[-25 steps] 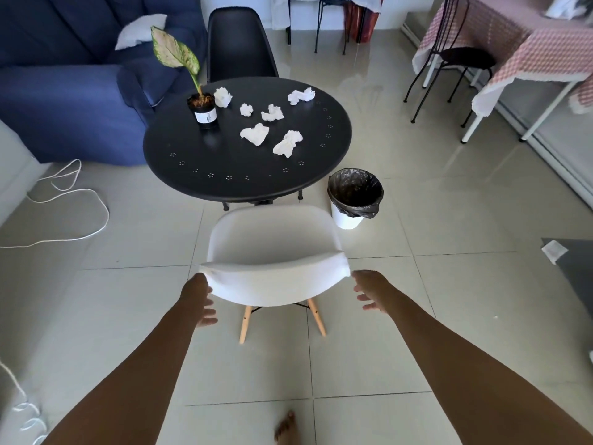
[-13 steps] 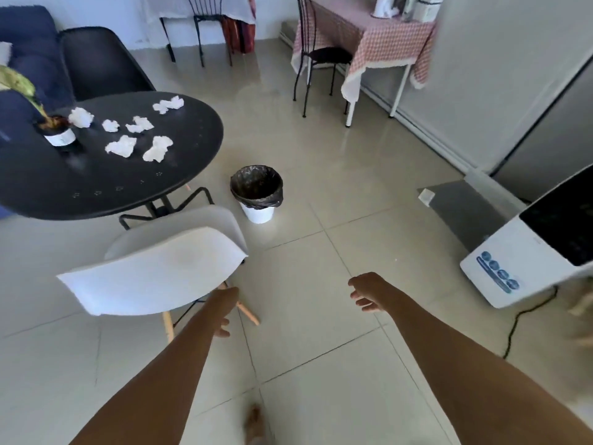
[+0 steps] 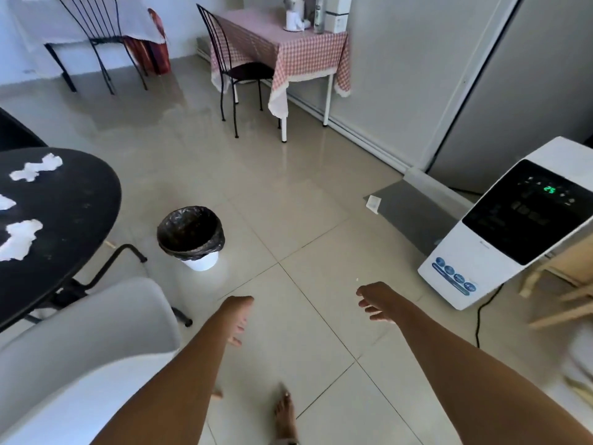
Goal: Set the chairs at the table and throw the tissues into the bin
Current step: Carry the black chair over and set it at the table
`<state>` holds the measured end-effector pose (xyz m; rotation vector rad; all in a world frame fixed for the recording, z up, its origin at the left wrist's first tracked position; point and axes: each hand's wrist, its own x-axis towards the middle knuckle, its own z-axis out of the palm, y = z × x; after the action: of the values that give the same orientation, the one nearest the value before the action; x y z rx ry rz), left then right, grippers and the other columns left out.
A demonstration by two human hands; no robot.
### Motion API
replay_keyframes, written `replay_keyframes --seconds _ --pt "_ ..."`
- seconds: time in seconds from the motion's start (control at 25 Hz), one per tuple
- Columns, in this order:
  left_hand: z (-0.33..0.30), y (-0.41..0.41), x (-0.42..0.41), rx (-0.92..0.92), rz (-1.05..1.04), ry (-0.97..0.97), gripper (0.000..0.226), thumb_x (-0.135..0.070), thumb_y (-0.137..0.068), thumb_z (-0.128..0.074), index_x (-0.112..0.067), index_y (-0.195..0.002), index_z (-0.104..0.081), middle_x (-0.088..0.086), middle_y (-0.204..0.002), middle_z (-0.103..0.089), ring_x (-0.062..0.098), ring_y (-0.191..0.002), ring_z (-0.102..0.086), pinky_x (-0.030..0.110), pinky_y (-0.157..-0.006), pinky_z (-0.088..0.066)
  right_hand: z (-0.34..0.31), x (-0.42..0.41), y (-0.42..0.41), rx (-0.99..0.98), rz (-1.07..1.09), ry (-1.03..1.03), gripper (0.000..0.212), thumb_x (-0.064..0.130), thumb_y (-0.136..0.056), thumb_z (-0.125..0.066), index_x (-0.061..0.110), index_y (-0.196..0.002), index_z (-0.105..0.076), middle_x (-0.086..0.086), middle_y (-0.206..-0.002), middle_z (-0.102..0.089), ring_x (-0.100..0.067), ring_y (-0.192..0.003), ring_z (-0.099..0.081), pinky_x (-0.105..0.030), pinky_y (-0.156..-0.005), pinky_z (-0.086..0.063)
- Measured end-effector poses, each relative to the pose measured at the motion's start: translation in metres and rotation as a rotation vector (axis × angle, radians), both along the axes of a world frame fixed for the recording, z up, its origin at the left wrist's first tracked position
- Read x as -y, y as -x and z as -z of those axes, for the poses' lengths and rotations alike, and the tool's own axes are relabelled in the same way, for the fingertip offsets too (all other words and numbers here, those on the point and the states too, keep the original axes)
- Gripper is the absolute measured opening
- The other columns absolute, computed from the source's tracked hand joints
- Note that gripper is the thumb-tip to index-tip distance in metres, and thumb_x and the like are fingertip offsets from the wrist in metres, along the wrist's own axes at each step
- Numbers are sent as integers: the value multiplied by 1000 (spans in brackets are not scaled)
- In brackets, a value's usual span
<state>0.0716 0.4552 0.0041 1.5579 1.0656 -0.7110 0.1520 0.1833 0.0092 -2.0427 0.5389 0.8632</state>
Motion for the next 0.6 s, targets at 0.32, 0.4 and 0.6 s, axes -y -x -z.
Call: replay_keyframes --seconds 0.32,0.4,0.6 --pt "-17 -181 -42 -1 72 -108 28 -28 -93 -40 -6 -108 -46 11 -111 -51 28 -98 -53 42 -78 -49 -5 -26 -166 -66 -1 12 15 19 -92 -46 10 -102 -51 -6 -87 -54 -18 -67 -40 -33 -78 -37" --pt "-10 -230 -52 -14 108 -103 27 -29 -93 -41 -7 -108 -48 10 -108 -52 27 -95 -54 38 -77 -49 5 -29 -216 -88 -25 39 27 21 -94 -44 5 -115 -51 -11 -101 -53 -23 -83 -46 -34 -81 -39" --pt "-3 -377 -87 20 84 -151 21 -23 -91 -45 -5 -101 -49 11 -104 -50 26 -90 -49 39 -81 -47 21 -49 -371 -85 -151 134 42 15 -95 -38 -2 -132 -46 -12 -111 -53 -28 -86 -43 -34 -88 -42"
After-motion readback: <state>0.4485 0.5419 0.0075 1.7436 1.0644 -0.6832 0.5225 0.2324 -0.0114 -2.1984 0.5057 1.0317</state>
